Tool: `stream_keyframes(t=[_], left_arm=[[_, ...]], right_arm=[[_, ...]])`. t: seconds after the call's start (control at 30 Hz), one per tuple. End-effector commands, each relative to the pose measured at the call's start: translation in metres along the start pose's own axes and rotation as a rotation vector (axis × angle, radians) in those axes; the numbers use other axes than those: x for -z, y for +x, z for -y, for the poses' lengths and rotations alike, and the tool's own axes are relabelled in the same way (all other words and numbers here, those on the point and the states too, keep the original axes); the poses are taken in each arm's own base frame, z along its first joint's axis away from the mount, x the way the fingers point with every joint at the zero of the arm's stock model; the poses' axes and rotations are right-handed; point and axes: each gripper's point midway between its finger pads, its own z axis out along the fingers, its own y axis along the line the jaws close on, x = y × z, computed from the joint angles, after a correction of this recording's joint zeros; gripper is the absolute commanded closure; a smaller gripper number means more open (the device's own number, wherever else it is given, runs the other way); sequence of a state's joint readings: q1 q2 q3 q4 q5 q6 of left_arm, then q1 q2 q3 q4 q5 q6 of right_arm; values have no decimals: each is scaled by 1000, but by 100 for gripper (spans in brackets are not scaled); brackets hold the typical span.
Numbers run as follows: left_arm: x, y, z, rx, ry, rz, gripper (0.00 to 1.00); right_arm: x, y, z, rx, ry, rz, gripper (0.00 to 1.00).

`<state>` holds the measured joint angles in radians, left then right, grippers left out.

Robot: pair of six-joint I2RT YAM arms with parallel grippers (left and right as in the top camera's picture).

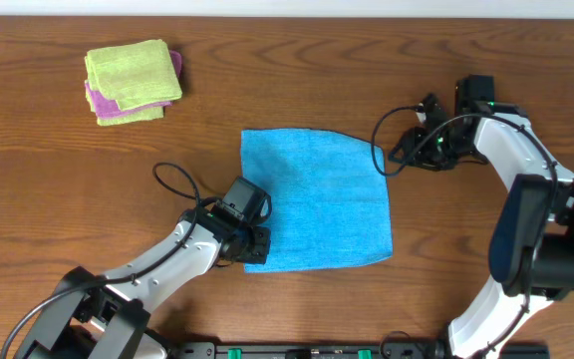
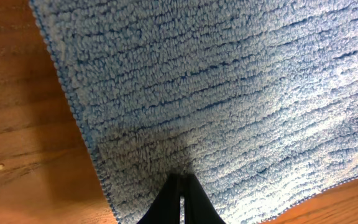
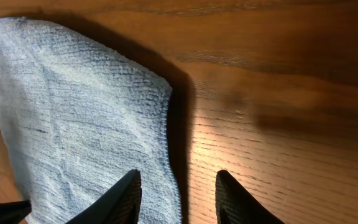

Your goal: Fold the cloth

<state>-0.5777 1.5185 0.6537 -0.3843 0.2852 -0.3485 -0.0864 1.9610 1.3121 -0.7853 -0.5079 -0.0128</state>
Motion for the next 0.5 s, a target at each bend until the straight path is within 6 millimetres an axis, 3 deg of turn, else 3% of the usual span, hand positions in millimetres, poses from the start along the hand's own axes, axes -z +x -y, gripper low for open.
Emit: stream_keyframes(t=[0.0,0.47], left_arm=[[-11,29,-13,31,-35,-91,94],[-11,29,-13,30,-35,-91,94]], right_arm=[[-12,1,-9,35,-24,-26,62],[-22,-22,-20,4,-104,52,61]])
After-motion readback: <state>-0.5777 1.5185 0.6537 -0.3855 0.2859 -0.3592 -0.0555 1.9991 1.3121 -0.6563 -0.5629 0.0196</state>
